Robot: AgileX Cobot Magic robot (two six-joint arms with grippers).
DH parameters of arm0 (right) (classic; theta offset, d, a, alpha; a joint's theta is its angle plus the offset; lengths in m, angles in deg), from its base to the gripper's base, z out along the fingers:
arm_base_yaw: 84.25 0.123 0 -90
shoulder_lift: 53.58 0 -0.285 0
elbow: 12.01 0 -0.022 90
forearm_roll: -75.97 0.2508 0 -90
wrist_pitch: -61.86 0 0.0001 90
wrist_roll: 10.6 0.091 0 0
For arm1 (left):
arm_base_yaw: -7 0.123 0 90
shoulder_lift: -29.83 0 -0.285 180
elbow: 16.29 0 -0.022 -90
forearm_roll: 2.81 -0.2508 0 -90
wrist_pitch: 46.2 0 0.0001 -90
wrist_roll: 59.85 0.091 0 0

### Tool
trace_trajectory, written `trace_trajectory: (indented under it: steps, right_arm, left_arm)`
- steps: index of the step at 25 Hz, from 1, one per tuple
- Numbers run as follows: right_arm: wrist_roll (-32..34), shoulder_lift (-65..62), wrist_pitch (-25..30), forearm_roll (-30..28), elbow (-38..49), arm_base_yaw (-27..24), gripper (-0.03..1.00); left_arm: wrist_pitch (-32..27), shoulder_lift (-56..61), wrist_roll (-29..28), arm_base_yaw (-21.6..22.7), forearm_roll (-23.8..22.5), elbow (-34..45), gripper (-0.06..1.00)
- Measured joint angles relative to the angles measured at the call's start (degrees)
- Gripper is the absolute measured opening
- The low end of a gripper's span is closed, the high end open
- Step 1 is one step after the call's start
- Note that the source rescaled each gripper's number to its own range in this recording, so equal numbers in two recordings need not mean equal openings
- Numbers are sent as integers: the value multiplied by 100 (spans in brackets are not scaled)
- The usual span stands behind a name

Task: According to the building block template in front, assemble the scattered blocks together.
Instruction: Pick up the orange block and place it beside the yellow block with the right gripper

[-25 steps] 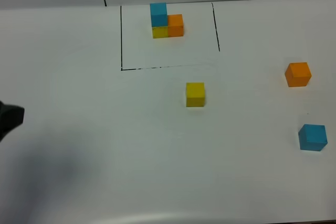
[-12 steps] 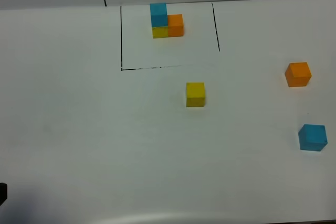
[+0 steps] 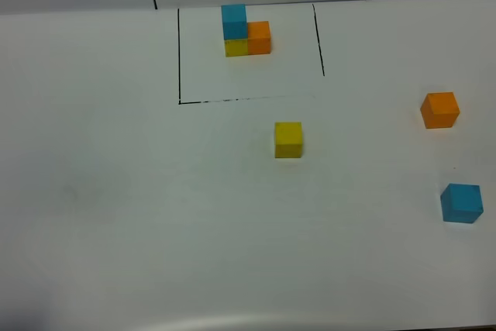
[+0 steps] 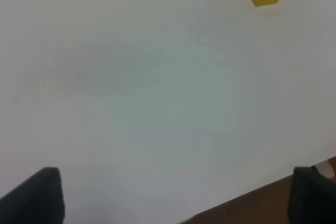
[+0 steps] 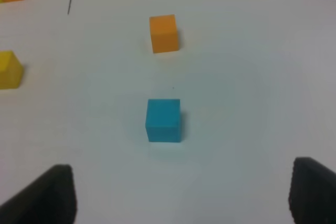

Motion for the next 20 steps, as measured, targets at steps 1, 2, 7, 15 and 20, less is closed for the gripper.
trace_trajectory:
  steps: [1,2,7,15,20]
  right_arm:
    - [0,0,0,17,0,0,66]
    - [0,0,0,22,0,0,66]
    - [0,0,0,46,0,0,66]
    - [0,0,0,64,0,0,66]
    - [0,0,0,69,0,0,66]
  left_arm:
    - [-7,47,0,0,0,0,79]
    - [-7,71,0,0,0,0,78]
    - [-26,85,0,0,0,0,73]
    - [-26,85,0,119,4,0,56]
    - [-26,85,0,632,4,0,49]
